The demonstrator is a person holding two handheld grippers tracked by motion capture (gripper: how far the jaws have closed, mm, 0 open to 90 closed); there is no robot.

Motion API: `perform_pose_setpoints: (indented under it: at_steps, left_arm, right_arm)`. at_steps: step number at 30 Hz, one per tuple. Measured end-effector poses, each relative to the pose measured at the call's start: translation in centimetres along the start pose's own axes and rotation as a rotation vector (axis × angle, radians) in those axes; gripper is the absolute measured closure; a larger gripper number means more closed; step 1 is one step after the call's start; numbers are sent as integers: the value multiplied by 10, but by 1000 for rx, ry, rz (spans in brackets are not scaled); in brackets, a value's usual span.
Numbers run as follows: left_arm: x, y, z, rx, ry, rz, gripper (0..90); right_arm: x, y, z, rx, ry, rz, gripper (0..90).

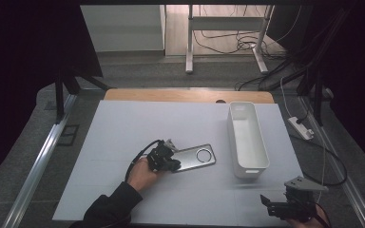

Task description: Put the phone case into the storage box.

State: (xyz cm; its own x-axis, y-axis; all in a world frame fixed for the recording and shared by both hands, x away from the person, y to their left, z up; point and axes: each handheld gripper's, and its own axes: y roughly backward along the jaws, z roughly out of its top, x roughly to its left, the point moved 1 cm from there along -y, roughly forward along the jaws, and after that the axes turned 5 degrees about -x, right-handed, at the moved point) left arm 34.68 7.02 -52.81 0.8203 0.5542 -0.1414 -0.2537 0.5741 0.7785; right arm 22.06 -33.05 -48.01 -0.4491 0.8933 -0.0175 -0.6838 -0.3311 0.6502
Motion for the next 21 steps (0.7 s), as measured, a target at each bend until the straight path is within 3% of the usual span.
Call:
perform_pose_setpoints:
  at_steps: [21]
  left_arm:
    - [-27, -4, 0, 7, 23, -45, 890]
  right_arm:
    - [1, 0, 0, 4, 7, -3, 11]
